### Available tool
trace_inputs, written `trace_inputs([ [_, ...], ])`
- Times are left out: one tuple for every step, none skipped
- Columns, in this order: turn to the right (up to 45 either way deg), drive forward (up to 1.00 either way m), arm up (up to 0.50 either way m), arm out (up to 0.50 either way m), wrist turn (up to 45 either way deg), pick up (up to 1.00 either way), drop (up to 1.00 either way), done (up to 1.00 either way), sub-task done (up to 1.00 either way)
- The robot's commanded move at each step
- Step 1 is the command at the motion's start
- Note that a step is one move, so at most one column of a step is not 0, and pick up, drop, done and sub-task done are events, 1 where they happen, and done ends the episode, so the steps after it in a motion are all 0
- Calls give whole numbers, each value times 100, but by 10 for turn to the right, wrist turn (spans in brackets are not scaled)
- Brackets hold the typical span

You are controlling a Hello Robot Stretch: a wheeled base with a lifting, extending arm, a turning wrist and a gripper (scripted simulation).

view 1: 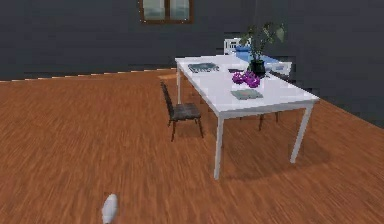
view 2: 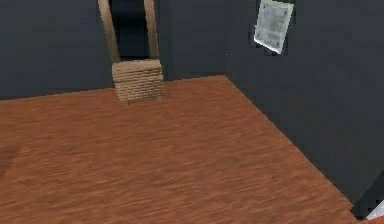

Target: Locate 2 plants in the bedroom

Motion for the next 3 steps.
trace_inputs([
  [90, 0, 0, 0, 0, 0, 0, 0, 0],
  [0, 75, 0, 0, 0, 0, 0, 0, 0],
  [90, 0, 0, 0, 0, 0, 0, 0, 0],
])
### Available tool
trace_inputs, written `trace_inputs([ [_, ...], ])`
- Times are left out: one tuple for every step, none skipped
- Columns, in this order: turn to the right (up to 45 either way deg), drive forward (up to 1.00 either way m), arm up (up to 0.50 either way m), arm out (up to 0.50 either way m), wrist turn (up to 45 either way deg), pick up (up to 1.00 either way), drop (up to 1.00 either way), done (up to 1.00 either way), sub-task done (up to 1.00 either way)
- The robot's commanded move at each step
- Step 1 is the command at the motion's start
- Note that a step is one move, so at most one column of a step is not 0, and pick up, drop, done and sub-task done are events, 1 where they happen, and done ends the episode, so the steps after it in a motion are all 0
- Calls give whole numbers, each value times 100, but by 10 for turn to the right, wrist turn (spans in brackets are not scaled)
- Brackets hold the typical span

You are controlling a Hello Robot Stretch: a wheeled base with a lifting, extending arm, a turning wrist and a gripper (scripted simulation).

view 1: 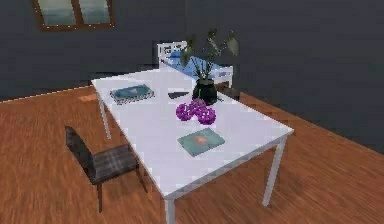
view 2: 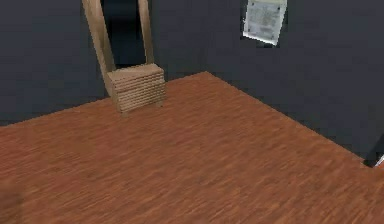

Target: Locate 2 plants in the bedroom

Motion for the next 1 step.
trace_inputs([
  [0, 0, 0, 0, 0, 0, 0, 0, 100],
])
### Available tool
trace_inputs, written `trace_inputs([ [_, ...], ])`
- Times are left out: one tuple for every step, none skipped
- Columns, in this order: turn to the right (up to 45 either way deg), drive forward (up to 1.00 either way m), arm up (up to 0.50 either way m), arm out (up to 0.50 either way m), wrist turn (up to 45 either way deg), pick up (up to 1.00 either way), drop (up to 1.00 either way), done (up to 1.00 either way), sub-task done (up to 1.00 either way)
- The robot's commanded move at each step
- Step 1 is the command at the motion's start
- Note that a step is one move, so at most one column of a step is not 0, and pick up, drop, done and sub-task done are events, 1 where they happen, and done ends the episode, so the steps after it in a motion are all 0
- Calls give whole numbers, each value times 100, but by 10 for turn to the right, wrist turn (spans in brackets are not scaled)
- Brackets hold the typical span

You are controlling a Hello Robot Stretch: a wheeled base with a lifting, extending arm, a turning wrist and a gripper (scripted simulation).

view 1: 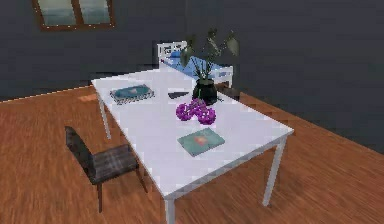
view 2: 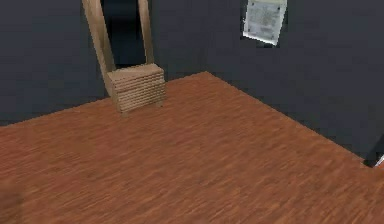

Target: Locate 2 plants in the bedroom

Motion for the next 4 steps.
trace_inputs([
  [-450, 0, 0, 0, 0, 0, 0, 0, 0],
  [-210, 0, 0, 0, 0, 0, 0, 0, 0],
  [0, 40, 0, 0, 0, 0, 0, 0, 0],
  [450, 0, 0, 0, 0, 0, 0, 0, 0],
])
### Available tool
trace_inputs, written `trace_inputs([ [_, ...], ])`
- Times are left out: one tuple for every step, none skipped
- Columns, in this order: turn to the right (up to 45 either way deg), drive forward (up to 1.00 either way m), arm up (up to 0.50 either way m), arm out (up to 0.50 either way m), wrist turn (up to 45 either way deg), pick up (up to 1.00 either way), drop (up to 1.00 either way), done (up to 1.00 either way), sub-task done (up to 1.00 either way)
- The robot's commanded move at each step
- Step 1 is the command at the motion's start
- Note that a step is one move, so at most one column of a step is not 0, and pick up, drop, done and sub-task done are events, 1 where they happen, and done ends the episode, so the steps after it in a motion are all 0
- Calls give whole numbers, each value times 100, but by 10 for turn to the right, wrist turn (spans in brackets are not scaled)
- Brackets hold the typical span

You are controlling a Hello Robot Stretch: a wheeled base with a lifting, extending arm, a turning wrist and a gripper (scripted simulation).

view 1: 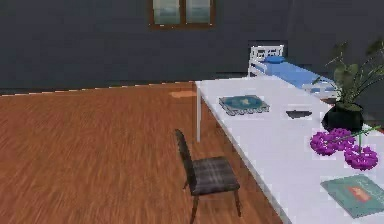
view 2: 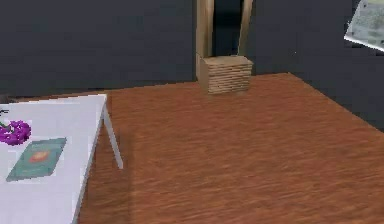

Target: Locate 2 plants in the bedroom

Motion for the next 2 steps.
trace_inputs([
  [390, 0, 0, 0, 0, 0, 0, 0, 0],
  [0, 0, 0, 0, 0, 0, 0, 100, 0],
])
